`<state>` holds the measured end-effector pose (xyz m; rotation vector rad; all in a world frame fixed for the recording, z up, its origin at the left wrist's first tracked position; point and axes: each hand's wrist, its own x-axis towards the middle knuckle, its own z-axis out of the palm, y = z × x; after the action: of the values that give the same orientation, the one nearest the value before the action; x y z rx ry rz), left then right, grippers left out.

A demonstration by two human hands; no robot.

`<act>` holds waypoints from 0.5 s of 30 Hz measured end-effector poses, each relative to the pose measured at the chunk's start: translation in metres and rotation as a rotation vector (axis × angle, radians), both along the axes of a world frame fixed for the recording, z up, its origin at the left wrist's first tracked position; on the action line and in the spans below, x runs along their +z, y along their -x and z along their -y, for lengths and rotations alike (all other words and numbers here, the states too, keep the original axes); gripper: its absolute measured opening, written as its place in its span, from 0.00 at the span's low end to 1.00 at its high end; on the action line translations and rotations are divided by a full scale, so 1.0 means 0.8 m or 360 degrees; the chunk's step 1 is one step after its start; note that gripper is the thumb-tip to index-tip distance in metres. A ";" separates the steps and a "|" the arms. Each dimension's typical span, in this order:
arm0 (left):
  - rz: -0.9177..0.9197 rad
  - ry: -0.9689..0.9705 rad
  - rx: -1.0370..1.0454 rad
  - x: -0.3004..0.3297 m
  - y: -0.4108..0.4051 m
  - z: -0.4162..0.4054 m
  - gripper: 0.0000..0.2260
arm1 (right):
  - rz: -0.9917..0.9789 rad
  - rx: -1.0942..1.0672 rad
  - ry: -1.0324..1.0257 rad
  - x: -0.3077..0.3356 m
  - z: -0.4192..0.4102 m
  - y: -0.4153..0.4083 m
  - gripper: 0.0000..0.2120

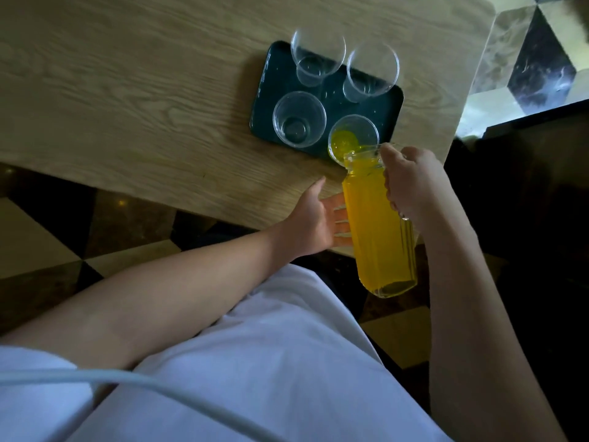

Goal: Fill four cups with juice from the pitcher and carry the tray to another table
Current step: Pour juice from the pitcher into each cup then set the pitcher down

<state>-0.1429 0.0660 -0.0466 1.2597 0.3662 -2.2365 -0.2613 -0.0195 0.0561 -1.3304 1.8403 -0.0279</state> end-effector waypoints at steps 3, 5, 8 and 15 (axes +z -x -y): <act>-0.0015 0.0011 0.0011 -0.001 -0.002 0.001 0.34 | 0.0014 -0.0026 0.0009 0.002 0.002 -0.002 0.20; -0.0043 0.0016 0.0009 -0.001 0.000 0.003 0.34 | 0.0014 -0.0029 0.0008 0.003 0.004 -0.002 0.20; -0.0057 0.0035 -0.0014 -0.001 -0.001 0.003 0.34 | 0.0001 -0.0021 -0.0014 0.002 0.005 -0.004 0.21; -0.0047 0.0016 -0.0036 -0.002 -0.005 0.004 0.33 | -0.0040 0.0017 -0.0029 -0.001 0.004 -0.009 0.23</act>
<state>-0.1389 0.0630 -0.0483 1.2325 0.3535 -2.2755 -0.2537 -0.0223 0.0551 -1.3332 1.8502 0.0115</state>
